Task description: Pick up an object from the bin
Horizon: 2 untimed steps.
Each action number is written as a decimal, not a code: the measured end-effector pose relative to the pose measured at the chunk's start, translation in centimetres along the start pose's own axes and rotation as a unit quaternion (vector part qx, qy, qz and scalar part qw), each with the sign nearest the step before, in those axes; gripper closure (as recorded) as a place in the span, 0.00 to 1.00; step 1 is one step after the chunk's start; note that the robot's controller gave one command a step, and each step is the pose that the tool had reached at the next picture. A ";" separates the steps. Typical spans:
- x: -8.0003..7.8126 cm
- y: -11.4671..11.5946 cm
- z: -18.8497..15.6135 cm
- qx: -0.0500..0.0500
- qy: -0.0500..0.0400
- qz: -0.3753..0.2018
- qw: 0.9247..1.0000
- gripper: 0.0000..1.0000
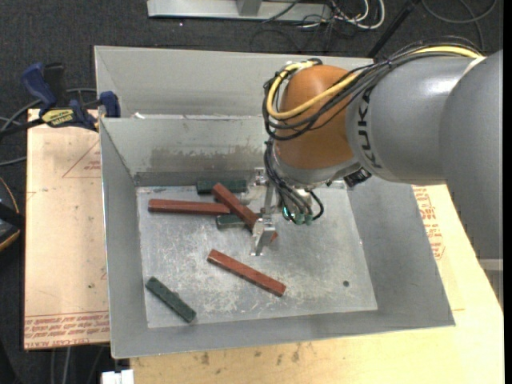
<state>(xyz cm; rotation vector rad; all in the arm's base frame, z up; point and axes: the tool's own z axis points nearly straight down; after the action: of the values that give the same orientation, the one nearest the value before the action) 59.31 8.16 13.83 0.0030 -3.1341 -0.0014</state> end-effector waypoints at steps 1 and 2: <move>-0.2 0.0 -0.5 0.000 -0.004 0.001 1.000 0.00; -1.2 -0.7 6.0 -0.003 -0.011 0.160 0.987 1.00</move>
Offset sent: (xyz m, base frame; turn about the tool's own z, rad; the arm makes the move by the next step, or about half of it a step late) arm 0.0057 -0.0085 -0.0683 0.3212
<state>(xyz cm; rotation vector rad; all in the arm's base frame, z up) 60.46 7.45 7.83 -0.5003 -3.1153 -0.0102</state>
